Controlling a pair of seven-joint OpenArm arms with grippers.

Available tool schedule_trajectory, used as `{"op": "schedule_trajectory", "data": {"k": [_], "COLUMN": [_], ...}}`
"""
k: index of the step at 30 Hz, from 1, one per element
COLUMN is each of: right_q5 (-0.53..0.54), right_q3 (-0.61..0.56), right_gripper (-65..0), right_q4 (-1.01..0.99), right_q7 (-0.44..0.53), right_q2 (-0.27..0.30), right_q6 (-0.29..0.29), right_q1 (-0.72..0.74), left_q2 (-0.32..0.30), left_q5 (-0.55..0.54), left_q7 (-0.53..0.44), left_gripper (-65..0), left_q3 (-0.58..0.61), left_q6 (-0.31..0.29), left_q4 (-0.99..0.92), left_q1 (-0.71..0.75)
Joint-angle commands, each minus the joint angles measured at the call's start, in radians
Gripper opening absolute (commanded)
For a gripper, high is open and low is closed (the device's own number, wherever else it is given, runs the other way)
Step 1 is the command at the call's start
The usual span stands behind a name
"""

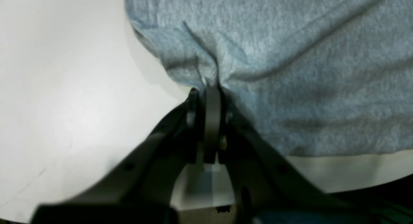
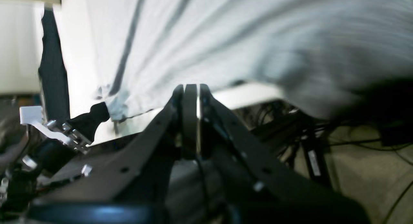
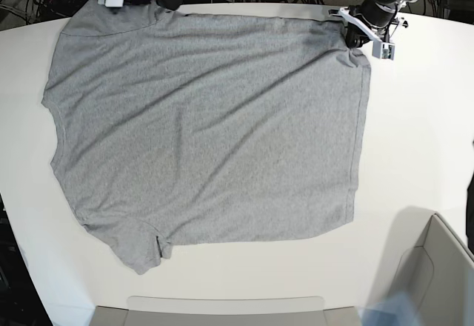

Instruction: Fold the T-shirt properly

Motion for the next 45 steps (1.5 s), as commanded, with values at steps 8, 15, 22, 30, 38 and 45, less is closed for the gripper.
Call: {"op": "schedule_trajectory", "data": {"k": [8, 15, 22, 30, 38, 45], "right_q5": [-0.004, 0.003, 0.092, 0.103, 0.269, 0.292], "right_q3": [-0.107, -0.304, -0.366, -0.357, -0.349, -0.352], "right_gripper": [-38.8, -39.6, -39.6, -39.6, -39.6, -39.6], "right_q4": [0.016, -0.021, -0.067, -0.085, -0.191, -0.230], "right_q7": [0.284, 0.645, 0.736, 0.736, 0.734, 0.729], "right_q2": [0.196, 0.370, 0.434, 0.437, 0.443, 0.480], "right_q6": [0.022, 0.021, 0.021, 0.021, 0.022, 0.032], "right_q1": [-0.088, -0.091, -0.085, -0.084, -0.015, 0.059], "left_q2": [-0.004, -0.004, -0.003, 0.001, 0.001, 0.001], "left_q5": [0.006, 0.006, 0.061, 0.136, 0.133, 0.133], "left_q7": [0.015, 0.015, 0.015, 0.015, 0.015, 0.017], "left_gripper": [-65.0, -65.0, -65.0, -65.0, -65.0, -65.0], "left_q3": [0.003, 0.003, 0.003, 0.003, 0.003, 0.003], "left_q6": [0.000, 0.000, 0.000, -0.002, -0.002, -0.002], "left_q4": [-0.028, -0.028, -0.028, -0.029, -0.029, -0.029], "left_q1": [0.003, 0.003, 0.000, -0.026, -0.026, -0.026]}}
